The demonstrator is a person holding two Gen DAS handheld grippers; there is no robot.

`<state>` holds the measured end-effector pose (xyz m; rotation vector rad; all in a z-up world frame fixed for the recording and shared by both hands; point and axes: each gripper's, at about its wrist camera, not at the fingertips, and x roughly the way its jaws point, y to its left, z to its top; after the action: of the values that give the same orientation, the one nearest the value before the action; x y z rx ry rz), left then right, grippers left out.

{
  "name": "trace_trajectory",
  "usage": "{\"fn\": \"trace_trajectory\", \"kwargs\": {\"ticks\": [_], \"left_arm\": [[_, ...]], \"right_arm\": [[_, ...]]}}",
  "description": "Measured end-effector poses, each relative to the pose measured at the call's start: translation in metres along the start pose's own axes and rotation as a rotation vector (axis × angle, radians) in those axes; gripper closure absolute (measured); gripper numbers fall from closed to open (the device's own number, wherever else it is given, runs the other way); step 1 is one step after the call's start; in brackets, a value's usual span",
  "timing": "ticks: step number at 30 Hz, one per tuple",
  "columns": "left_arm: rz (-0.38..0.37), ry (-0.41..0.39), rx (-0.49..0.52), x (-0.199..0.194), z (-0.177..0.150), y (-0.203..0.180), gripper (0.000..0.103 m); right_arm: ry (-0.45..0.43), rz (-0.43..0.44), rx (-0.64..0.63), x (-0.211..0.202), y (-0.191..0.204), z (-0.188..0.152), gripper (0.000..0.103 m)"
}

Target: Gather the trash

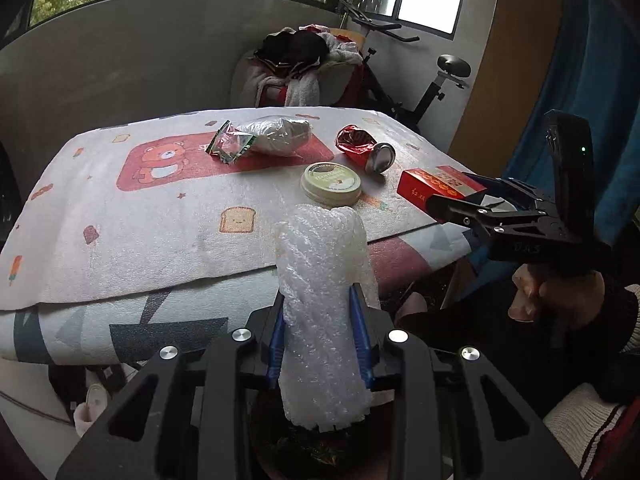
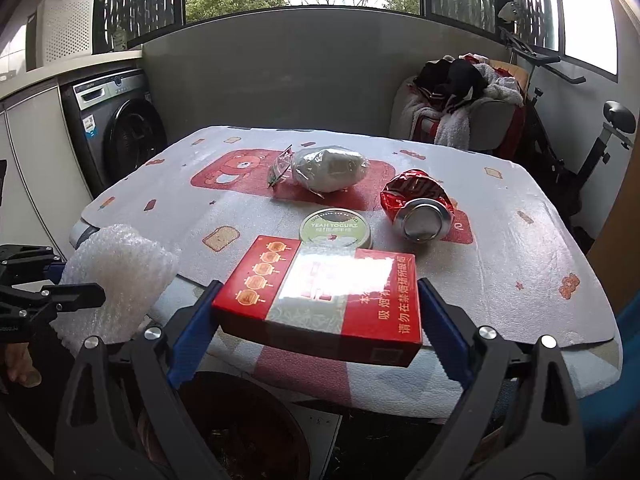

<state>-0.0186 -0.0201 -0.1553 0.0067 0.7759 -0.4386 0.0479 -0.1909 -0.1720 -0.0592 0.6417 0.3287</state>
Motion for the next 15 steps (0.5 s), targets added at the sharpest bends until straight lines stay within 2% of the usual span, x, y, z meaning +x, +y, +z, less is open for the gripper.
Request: {"fn": "trace_trajectory", "kwargs": {"ticks": [7, 15], "left_arm": [[-0.017, 0.076, -0.009, 0.02, -0.028, -0.008, 0.073], [-0.017, 0.089, -0.036, 0.024, -0.03, -0.002, 0.072]], "right_arm": [[0.016, 0.012, 0.007, 0.003, 0.003, -0.01, 0.011], [0.036, 0.032, 0.001, 0.01, 0.008, -0.017, 0.011]]}}
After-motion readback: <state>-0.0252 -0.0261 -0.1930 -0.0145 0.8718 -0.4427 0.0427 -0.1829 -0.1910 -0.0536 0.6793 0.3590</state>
